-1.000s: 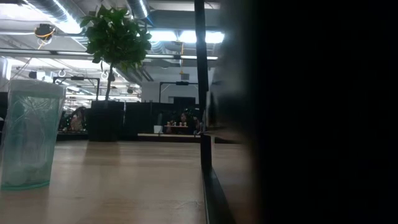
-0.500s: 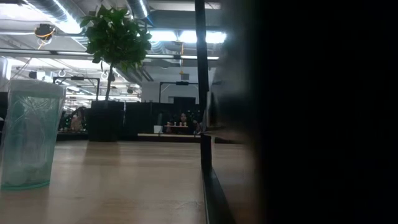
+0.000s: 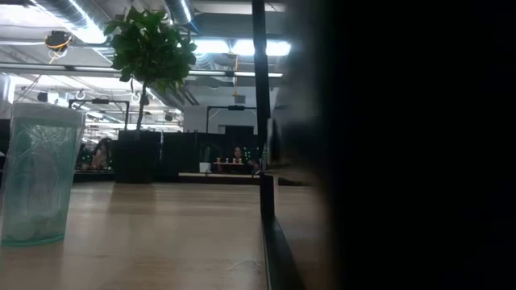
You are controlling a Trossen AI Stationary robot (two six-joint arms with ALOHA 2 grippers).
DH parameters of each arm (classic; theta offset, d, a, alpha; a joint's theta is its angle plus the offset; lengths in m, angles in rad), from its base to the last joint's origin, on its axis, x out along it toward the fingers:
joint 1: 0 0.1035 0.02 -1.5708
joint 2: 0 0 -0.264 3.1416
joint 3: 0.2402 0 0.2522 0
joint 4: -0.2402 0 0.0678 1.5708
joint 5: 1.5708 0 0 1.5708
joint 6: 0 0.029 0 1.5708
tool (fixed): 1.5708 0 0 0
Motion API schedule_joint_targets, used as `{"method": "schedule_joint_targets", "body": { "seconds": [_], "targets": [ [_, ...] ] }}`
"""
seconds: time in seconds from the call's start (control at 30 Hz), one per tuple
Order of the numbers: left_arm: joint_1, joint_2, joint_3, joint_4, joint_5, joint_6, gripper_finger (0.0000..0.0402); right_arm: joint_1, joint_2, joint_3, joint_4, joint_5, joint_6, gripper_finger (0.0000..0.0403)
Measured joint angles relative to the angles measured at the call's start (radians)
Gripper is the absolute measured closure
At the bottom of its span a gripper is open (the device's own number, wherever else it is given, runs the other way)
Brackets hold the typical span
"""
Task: Pick and place medicine bottles onto shelf by color
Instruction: Put the top pink pill bottle on the shelf aligned with the other pink pill bottle
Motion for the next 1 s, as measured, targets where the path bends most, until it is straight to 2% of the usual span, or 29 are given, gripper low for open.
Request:
{"method": "schedule_joint_targets", "body": {
  "seconds": [0.13,0.33,0.43,0.53,0.73,0.9,1.0],
  "targets": [
    [0.000,0.000,0.000,0.000,0.000,0.000,0.0169,-0.016,-0.050,-0.093,0.110,-0.052,-0.039,0.0174],
    [0.004,0.000,0.000,-0.002,-0.002,0.009,0.0169,-0.071,-0.111,-0.163,0.126,-0.067,-0.083,0.0174],
    [0.024,-0.005,0.000,-0.008,-0.027,0.110,0.0169,-0.102,-0.132,-0.184,0.140,-0.120,-0.149,0.0174],
    [0.052,-0.015,0.000,-0.020,-0.024,0.081,0.0169,-0.131,-0.137,-0.185,0.144,-0.135,-0.198,0.0174],
    [0.071,-0.034,0.000,-0.173,0.113,-0.071,0.0169,-0.171,-0.140,-0.185,0.154,-0.143,-0.250,0.0174],
    [0.041,-0.034,0.000,-0.200,0.178,-0.115,0.0169,-0.189,-0.140,-0.185,0.183,-0.243,-0.280,0.0174],
    [0.002,-0.033,0.000,-0.202,0.211,-0.150,0.0169,-0.189,-0.140,-0.184,0.192,-0.268,-0.291,0.0174]
  ]
}}
